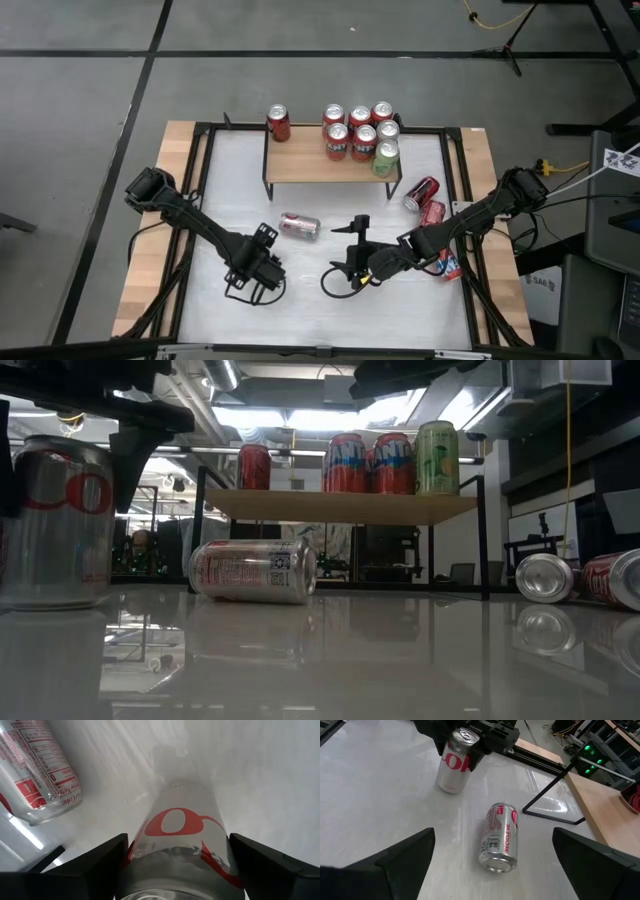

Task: Place canned beverage on shelf
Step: Put the red white soda can on the shelf

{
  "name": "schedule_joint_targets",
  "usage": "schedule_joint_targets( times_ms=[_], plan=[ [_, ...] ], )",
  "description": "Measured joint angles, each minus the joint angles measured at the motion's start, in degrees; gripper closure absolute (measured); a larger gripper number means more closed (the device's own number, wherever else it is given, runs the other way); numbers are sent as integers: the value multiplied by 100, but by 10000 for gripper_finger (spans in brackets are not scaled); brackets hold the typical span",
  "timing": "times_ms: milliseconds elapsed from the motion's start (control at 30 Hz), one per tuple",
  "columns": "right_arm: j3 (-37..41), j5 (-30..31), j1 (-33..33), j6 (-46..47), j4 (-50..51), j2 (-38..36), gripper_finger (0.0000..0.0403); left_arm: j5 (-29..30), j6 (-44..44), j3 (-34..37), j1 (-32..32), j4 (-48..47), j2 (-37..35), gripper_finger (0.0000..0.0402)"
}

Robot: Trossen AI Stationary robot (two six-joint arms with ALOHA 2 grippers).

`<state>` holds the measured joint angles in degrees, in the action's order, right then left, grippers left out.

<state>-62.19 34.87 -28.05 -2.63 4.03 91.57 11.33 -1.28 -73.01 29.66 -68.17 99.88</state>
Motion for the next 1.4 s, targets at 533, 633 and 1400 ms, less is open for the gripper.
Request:
schedule_joint_targets(
  times_ms=[533, 633, 1400],
  plan=[
    [0, 0, 0, -2, 0, 0, 11, 39, -419, 0, -51, 164, -7, 71],
    [0, 0, 0, -2, 2, 2, 11, 23, -440, 0, -69, 162, -7, 71],
    [0, 0, -3, -63, 37, 2, 11, 736, -726, 0, -52, 232, 28, 71]
  ],
)
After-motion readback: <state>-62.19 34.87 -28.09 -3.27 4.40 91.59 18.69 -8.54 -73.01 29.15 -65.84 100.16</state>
